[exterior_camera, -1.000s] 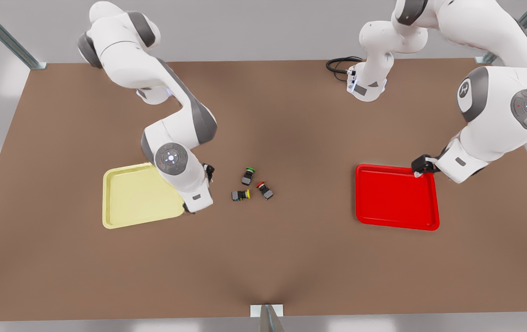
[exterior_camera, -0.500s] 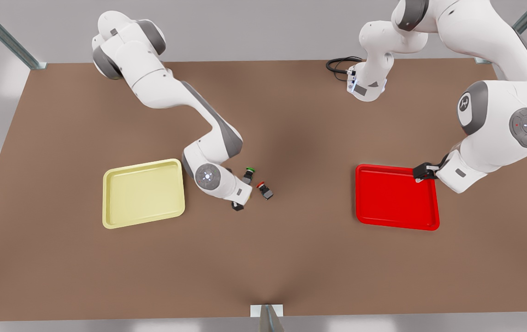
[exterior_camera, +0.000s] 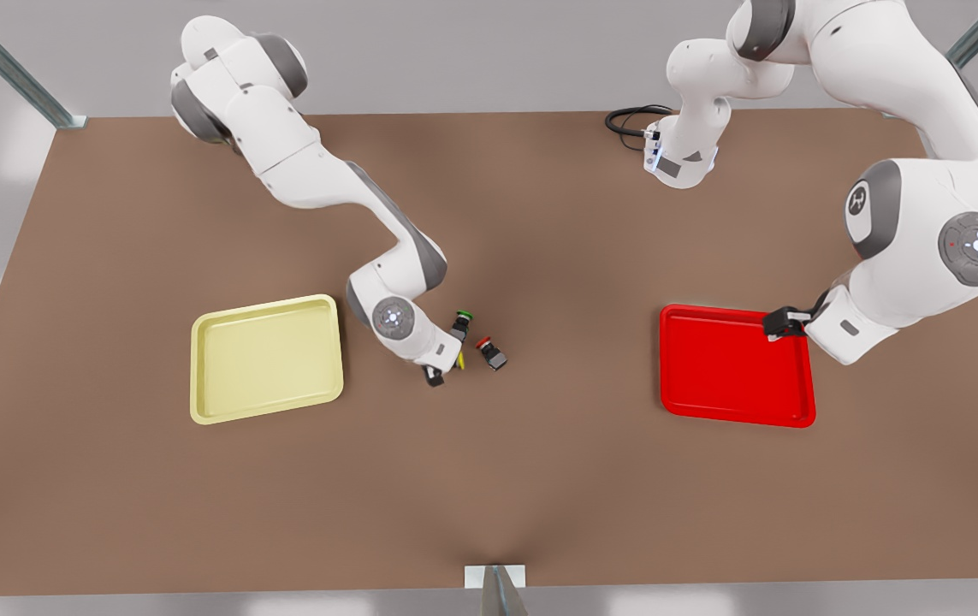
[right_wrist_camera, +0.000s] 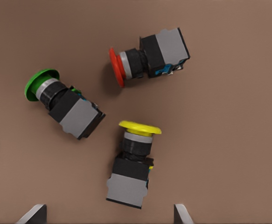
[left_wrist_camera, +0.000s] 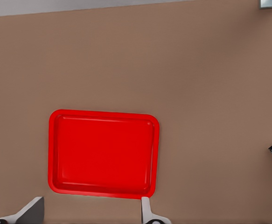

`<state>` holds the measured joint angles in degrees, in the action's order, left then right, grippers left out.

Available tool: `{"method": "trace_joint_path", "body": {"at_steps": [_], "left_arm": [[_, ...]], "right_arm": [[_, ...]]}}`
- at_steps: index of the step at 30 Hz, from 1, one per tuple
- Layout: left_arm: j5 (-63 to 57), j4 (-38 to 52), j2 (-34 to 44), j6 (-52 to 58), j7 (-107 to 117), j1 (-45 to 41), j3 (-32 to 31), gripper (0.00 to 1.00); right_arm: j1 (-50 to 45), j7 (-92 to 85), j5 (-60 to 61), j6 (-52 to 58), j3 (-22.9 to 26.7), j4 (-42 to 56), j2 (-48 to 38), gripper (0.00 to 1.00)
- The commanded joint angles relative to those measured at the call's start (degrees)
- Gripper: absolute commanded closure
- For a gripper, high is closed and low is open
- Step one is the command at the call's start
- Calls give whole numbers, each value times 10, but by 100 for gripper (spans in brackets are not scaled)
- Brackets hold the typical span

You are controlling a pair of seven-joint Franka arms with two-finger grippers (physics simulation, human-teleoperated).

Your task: Place the switches on the corresponding trays according to their colors

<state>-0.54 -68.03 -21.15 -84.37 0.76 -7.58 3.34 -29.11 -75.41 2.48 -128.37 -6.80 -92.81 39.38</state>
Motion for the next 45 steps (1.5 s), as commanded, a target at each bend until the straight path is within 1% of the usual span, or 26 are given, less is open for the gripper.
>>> {"method": "trace_joint_path", "body": {"at_steps": [1,3,6,9,11,22,26,34,35,36,37,40,42,43,45], "left_arm": [[-1,0,0,0,0,0,0,0],[-1,0,-2,0,-1,0,0,0],[-1,0,-3,0,0,0,0,0],[-1,0,-3,0,0,0,0,0],[-1,0,-3,0,0,0,0,0],[-1,0,-4,1,0,0,0,0],[-1,0,-4,2,0,0,1,0],[-1,-1,-6,2,0,0,5,0],[-1,-1,-6,2,0,0,5,0],[-1,-1,-6,5,0,0,5,0],[-1,-1,-6,5,0,0,5,0],[-1,-1,-6,5,0,0,5,0],[-1,-1,-6,5,0,0,5,0],[-1,-1,-6,5,0,0,5,0],[-1,-1,-6,5,0,0,5,0]], "right_arm": [[-5,4,0,1,4,0,0,0],[-25,22,-43,2,4,18,3,0],[-26,8,-60,2,22,26,16,0],[-24,-34,-59,-29,28,19,29,0],[-24,-27,-58,-31,28,5,29,0],[-25,-28,-49,-54,28,21,49,0],[-24,20,-33,-51,25,-10,43,0],[-29,30,-13,-51,21,5,46,0],[-29,25,-13,-53,21,5,47,7],[-28,19,-13,-53,21,5,47,9],[-28,20,-12,-53,21,4,47,20],[-29,32,-12,-53,21,4,48,26],[-32,32,-13,-53,21,5,48,31],[-32,32,-14,-53,21,5,48,36],[-32,32,-13,-53,21,4,49,38]]}}
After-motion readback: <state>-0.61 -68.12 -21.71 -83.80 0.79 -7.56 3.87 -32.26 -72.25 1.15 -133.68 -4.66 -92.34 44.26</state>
